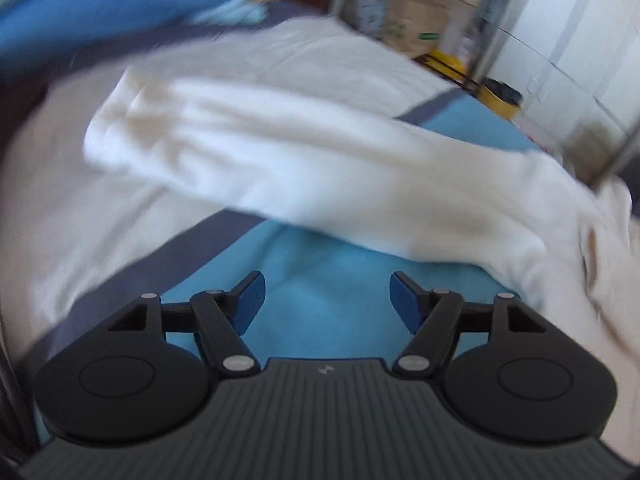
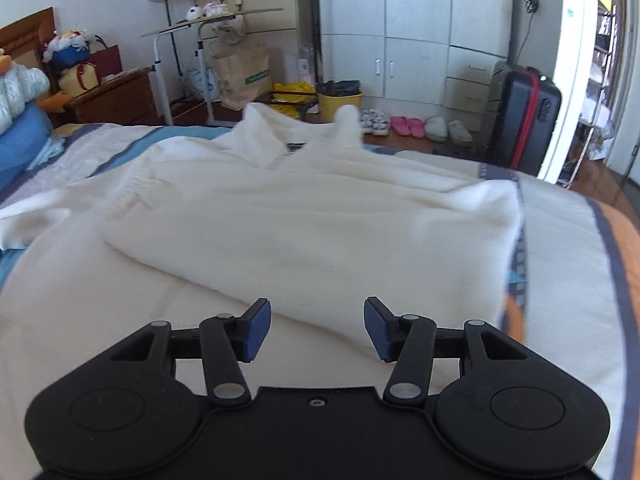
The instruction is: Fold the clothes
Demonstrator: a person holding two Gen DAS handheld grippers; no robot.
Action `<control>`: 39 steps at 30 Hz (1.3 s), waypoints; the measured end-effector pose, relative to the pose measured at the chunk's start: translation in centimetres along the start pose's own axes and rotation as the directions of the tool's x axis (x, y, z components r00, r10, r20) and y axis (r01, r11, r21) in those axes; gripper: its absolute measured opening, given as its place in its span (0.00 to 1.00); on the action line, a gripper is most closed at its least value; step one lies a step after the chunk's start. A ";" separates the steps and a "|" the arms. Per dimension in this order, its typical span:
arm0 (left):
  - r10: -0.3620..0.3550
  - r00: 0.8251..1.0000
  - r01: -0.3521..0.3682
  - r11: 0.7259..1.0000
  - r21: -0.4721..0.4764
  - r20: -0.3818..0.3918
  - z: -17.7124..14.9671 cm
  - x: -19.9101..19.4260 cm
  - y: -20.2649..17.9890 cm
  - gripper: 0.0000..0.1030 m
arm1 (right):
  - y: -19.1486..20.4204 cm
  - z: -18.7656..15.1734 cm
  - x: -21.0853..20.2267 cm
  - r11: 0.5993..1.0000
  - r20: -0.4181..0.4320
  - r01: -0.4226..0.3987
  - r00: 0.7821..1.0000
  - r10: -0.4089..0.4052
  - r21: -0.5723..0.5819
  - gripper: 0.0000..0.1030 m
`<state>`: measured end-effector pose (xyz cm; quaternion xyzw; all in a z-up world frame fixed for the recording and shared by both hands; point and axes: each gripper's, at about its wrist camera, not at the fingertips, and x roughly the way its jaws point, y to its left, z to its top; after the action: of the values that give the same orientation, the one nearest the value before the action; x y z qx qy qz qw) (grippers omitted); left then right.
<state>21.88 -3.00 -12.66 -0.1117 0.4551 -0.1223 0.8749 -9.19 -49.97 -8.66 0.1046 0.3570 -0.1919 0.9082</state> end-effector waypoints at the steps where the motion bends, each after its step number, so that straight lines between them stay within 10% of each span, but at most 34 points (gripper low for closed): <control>1: -0.028 1.000 0.027 0.997 -0.070 -0.008 0.5 0.5 1.3 0.66 | 0.9 -0.1 0.2 1.000 -0.006 -0.010 1.000 0.010 -0.003 0.55; 17: 0.128 0.978 -0.059 0.927 -0.371 0.164 5.8 4.9 8.1 0.79 | 5.7 -1.0 2.1 0.998 -0.004 -0.053 0.999 0.053 -0.041 0.56; 18: 0.134 0.976 -0.068 0.936 -0.347 0.173 5.9 5.2 7.9 0.68 | 5.7 -1.0 2.1 0.998 -0.001 -0.051 0.999 0.051 -0.032 0.56; 19: 0.140 0.974 -0.076 0.944 -0.322 0.180 5.9 5.4 7.7 0.28 | 5.7 -0.9 2.1 0.998 0.001 -0.051 0.999 0.051 -0.022 0.56; 20: 0.142 0.974 -0.083 0.950 -0.300 0.178 5.9 5.4 7.3 0.09 | 5.6 -0.9 2.2 0.998 0.003 -0.056 0.998 0.056 -0.008 0.56; 24: 0.113 0.965 -0.064 0.977 -0.204 0.238 6.1 3.8 4.8 0.08 | 5.1 -1.0 2.4 0.997 0.007 -0.061 0.998 0.061 0.039 0.56; 31: -0.233 0.906 0.211 0.972 0.101 0.354 5.2 -4.6 -7.6 0.08 | 3.4 -1.3 2.3 0.992 0.013 -0.079 0.997 0.078 0.094 0.56; 39: -0.639 0.758 0.582 0.753 0.306 0.130 -3.0 -7.2 -26.5 0.10 | 0.0 -1.5 1.2 0.979 0.050 -0.091 0.995 0.084 0.182 0.56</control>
<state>12.42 -26.01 -0.73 -0.1584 0.2714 -0.4449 0.8386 -9.26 -49.85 -10.57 0.1996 0.3136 -0.1862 0.9095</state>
